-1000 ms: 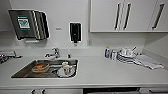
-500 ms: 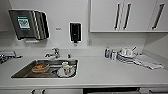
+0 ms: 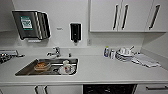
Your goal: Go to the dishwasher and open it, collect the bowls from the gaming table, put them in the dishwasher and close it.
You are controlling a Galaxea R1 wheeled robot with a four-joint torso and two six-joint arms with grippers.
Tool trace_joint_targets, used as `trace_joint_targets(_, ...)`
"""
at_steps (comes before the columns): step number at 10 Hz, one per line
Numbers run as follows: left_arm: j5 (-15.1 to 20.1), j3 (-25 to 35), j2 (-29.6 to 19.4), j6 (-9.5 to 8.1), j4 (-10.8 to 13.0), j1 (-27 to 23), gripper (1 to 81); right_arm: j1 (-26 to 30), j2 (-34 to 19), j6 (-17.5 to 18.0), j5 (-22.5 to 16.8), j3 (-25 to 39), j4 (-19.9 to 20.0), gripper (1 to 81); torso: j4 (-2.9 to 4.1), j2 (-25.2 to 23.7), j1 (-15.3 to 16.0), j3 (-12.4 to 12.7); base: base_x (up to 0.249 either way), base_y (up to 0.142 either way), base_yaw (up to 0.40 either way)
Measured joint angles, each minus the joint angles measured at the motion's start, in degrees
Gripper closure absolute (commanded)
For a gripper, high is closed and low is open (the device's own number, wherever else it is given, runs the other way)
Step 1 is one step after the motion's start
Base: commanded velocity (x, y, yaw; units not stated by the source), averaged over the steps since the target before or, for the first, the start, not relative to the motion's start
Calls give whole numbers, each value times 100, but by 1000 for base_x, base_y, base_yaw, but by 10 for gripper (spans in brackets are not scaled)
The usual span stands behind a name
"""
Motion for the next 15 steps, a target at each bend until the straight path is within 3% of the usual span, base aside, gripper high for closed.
trace_joint_targets(2,-11,0,2,0,0,-15,10,-269,17,9,-477,-94,30,10,0,0,2,-2,-78,0,0)
trace_joint_targets(4,-23,0,2,-2,0,-6,10,-553,215,102,-282,-333,46,10,0,0,0,-4,-78,0,0)
trace_joint_targets(7,-30,0,0,-2,0,-15,10,-466,339,-39,-85,-477,-33,10,0,0,6,-9,-80,0,0)
trace_joint_targets(8,-28,0,2,-2,2,-20,10,-429,361,-216,-135,-482,-190,10,0,2,9,-11,-86,0,0)
trace_joint_targets(11,-33,2,2,0,0,-17,10,-586,510,-276,-300,-496,-306,10,0,2,11,-13,-86,0,0)
trace_joint_targets(13,-28,2,2,0,0,-13,10,-862,566,-352,-745,-490,-422,10,0,2,13,-13,-86,0,0)
trace_joint_targets(15,-33,2,5,-2,0,-15,10,-958,579,-356,-772,-512,-439,10,0,0,13,-15,-86,0,0)
